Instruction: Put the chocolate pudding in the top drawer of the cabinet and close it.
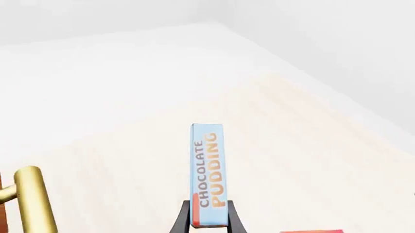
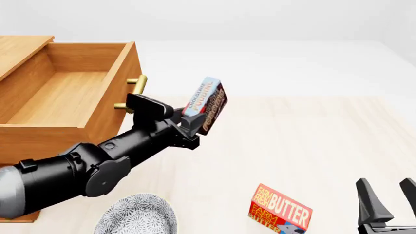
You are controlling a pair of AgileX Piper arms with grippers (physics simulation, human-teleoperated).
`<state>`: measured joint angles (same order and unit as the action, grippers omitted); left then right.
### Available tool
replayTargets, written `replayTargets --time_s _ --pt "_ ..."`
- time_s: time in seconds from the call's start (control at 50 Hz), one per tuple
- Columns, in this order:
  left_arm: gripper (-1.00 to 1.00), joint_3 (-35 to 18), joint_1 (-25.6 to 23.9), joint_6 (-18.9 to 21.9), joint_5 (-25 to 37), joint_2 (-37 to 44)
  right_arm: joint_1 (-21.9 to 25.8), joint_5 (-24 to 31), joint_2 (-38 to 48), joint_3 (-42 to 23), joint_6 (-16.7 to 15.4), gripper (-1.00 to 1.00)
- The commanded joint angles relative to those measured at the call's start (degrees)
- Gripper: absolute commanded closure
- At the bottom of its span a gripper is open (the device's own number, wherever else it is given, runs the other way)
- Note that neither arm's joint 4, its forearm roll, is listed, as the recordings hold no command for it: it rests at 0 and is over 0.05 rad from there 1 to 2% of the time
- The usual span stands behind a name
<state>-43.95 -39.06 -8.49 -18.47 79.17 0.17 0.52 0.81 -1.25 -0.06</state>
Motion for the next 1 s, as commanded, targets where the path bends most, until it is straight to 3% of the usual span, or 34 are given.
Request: replayTargets --time_s 0.02,0.6,1.0 --pt "1.0 -0.2 0.6 2.5 3.7 -6.1 0.0 0.0 0.0 0.0 0.0 -1.0" --pt "1.0 -3.0 1.9 4.3 10.1 -16.2 0.0 0.4 -0.3 -0.1 0.0 -1.0" --pt "1.0 -4.9 7.9 7.8 15.2 -20.5 0.0 0.4 -0.3 -0.1 0.0 -1.0"
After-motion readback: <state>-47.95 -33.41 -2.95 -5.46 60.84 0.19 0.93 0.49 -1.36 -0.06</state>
